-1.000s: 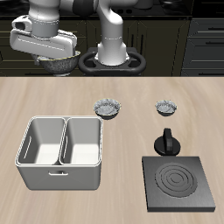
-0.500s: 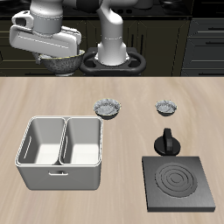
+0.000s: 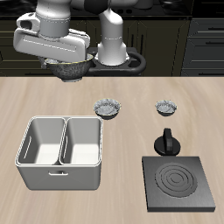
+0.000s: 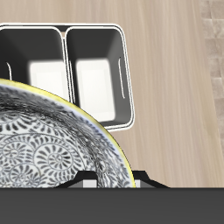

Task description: Place the largest bowl inside the left compartment of the bowl drainer

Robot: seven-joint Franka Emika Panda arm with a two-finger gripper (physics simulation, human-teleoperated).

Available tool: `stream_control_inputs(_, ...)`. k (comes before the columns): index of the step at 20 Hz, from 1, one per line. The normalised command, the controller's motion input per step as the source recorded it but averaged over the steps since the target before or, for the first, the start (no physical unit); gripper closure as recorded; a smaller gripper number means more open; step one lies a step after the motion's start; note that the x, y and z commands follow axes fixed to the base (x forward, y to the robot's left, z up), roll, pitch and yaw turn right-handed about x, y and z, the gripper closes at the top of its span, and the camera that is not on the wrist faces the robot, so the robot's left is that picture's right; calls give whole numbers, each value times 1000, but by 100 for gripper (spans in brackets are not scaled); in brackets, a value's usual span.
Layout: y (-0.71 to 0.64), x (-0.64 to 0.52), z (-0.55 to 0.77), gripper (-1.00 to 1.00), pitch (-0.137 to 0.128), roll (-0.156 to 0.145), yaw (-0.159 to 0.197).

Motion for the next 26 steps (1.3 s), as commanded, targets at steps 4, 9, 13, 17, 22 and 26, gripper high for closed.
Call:
stream_control_inputs(4,227,289,24,100,4,2,10)
stream_control_inputs(9,236,267,-61,100,16,18,4)
stream_control_inputs(13,214,236,-121,100,17,24,9)
stream_control_inputs(17,138,169,-106,100,11,13,1)
stream_control_inputs(22,85,248,-113,100,22,-6,-12)
stream_control_inputs(26,178,254,-113,100,18,1,-16)
